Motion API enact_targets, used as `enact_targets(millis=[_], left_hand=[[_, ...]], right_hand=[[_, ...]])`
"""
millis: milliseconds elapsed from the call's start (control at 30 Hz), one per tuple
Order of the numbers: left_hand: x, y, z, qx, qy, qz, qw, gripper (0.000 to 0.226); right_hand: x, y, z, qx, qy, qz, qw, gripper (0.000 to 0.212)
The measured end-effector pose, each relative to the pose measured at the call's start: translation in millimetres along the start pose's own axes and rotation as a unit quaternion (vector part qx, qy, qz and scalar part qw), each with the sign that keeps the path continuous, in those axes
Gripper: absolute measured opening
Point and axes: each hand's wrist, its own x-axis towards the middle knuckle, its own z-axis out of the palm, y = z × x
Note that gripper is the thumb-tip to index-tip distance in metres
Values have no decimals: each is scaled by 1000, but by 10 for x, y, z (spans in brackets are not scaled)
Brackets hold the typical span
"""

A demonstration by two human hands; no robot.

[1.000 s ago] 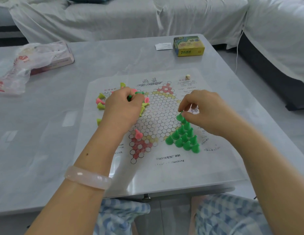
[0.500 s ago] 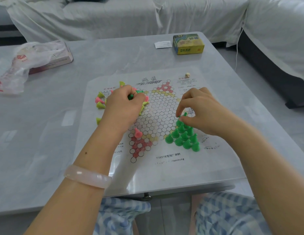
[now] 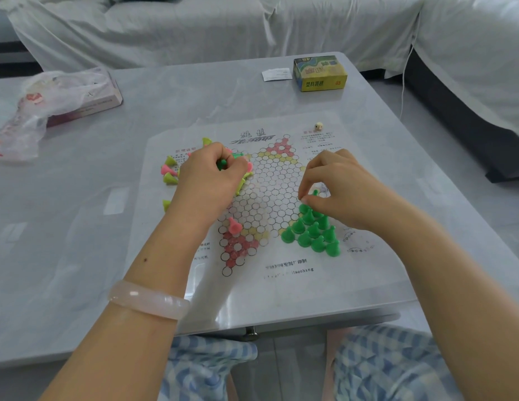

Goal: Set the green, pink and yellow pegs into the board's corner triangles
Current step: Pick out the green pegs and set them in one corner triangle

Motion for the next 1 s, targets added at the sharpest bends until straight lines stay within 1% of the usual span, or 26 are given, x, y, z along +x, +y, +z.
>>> enact_targets(millis=[233, 800, 933, 1000], left_hand=[[-5, 4, -1, 1, -1, 4, 1000, 21], [8, -23, -12, 4, 0, 6, 1000, 19], [18, -36, -6, 1, -3, 10, 1000, 23], [17, -44, 5, -3, -18, 23, 1000, 28]], right_hand=[[2, 9, -15, 5, 24, -6, 1000, 10], [-17, 1, 0, 10, -17, 4, 1000, 9], [-11, 13, -19, 36, -15, 0, 999, 6], [1, 20, -26, 51, 3, -2, 999, 7]])
